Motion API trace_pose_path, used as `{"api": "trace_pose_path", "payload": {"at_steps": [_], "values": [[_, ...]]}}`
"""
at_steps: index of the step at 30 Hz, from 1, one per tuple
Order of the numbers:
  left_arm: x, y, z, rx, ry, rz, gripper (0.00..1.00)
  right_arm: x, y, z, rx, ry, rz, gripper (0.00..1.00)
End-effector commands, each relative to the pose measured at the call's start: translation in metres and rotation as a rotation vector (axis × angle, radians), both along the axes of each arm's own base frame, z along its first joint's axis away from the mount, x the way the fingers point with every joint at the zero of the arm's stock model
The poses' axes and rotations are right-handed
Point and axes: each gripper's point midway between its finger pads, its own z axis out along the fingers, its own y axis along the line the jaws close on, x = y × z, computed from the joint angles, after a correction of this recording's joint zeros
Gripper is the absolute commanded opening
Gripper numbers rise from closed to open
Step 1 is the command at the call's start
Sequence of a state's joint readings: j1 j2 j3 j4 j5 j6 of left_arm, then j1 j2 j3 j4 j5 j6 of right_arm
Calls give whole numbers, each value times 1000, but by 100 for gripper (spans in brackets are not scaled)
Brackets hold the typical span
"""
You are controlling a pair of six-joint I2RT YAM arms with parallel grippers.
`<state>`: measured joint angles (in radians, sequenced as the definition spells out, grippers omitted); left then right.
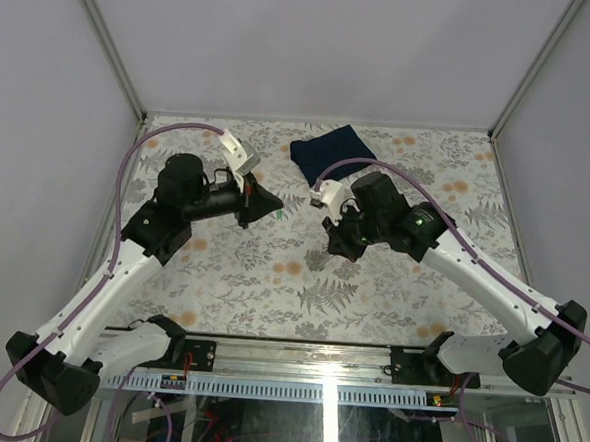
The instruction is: Put the keys on the keyring
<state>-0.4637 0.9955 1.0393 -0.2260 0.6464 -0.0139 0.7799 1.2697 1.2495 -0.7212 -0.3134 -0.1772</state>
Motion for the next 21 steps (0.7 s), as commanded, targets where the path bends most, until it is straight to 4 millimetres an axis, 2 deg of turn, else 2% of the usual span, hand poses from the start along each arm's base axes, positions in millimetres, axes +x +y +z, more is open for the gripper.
{"api": "trace_pose_path", "payload": {"at_steps": [1, 5, 8, 11, 17, 21], "values": [[7, 4, -29, 56, 150, 53, 0, 9, 21, 15, 106, 36, -59, 0], [20, 11, -63, 135, 247, 132, 0, 25, 8, 19, 109, -71, -156, 0], [22, 12, -89, 163, 329, 160, 0, 41, -5, 33, 149, -199, -254, 0], [21, 9, -106, 148, 366, 179, 0, 42, -9, 43, 202, -254, -273, 0], [16, -2, -129, 169, 441, 214, 0, 36, -18, 33, 116, -187, -291, 0], [9, -4, -140, 190, 488, 199, 0, 20, -5, 44, 192, -172, -177, 0]]}}
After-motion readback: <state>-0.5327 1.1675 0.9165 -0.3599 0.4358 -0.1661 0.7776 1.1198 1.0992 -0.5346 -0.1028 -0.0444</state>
